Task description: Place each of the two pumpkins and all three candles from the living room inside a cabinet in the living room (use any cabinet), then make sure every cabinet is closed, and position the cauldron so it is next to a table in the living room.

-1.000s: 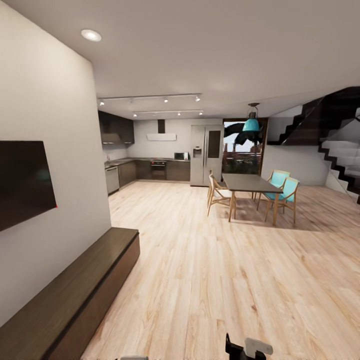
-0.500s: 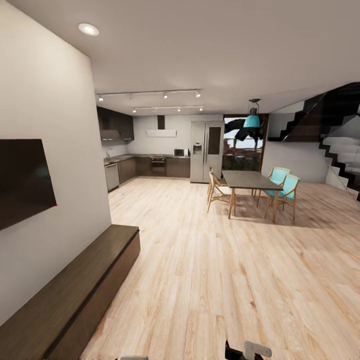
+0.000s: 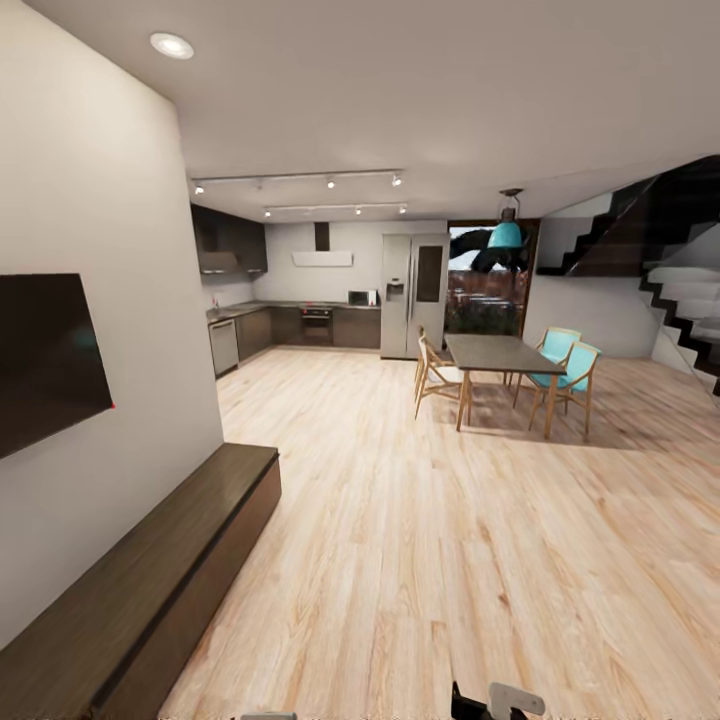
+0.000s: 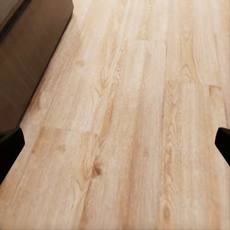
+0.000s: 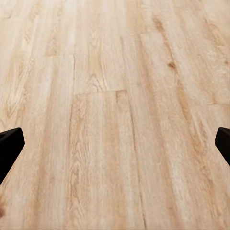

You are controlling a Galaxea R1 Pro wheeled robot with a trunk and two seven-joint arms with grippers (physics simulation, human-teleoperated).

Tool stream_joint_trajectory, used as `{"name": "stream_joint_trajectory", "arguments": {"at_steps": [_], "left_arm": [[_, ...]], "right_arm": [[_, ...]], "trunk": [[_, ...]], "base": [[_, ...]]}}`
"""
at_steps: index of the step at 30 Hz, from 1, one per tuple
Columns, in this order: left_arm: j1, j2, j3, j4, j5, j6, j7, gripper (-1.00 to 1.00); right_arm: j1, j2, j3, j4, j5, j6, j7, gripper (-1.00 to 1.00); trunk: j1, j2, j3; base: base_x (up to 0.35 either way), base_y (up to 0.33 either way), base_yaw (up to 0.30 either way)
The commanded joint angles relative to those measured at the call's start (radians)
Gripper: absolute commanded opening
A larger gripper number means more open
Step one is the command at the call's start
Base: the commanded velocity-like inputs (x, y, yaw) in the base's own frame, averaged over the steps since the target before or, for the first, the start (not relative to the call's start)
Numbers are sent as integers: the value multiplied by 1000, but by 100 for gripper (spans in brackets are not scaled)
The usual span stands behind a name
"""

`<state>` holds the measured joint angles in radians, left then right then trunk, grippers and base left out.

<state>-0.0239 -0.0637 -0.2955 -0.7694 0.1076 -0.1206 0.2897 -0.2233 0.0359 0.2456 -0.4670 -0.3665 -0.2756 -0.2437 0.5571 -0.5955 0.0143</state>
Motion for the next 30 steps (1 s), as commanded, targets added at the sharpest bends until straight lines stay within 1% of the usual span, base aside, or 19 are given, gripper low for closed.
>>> {"name": "stream_joint_trajectory", "arguments": {"at_steps": [1,5,8,12,16,20,24,30], "left_arm": [[-1,1,-5,1,10,-5,6,100],[-1,1,-5,1,10,-5,6,100],[-1,1,-5,1,10,-5,6,100],[-1,1,-5,-1,12,-10,4,100],[-1,1,-5,-2,13,-13,3,100],[-1,1,-5,-1,10,-12,3,100],[-1,1,-5,-1,8,-11,3,100],[-1,1,-5,-1,8,-11,3,100]], "right_arm": [[-1,0,9,1,-10,-5,-6,100],[-1,0,11,-4,-9,-8,-6,100],[-1,0,17,-3,0,-9,-6,100],[-1,-4,20,-3,-2,-8,-5,100],[-1,-3,21,-3,-2,-9,-5,100],[-1,-3,21,-3,-2,-10,-6,100],[-1,-4,21,-2,-5,-10,0,100],[-1,-7,19,0,-7,-10,20,100]], "trunk": [[-4,7,1],[-19,35,9],[-31,56,18],[-31,56,17],[-31,56,17],[-31,56,18],[-31,56,20],[-31,56,23]], "base": [[0,0,0],[0,0,0],[0,0,0],[0,0,0],[2,0,0],[139,-62,-26],[235,-116,-171],[263,-133,-251]]}}
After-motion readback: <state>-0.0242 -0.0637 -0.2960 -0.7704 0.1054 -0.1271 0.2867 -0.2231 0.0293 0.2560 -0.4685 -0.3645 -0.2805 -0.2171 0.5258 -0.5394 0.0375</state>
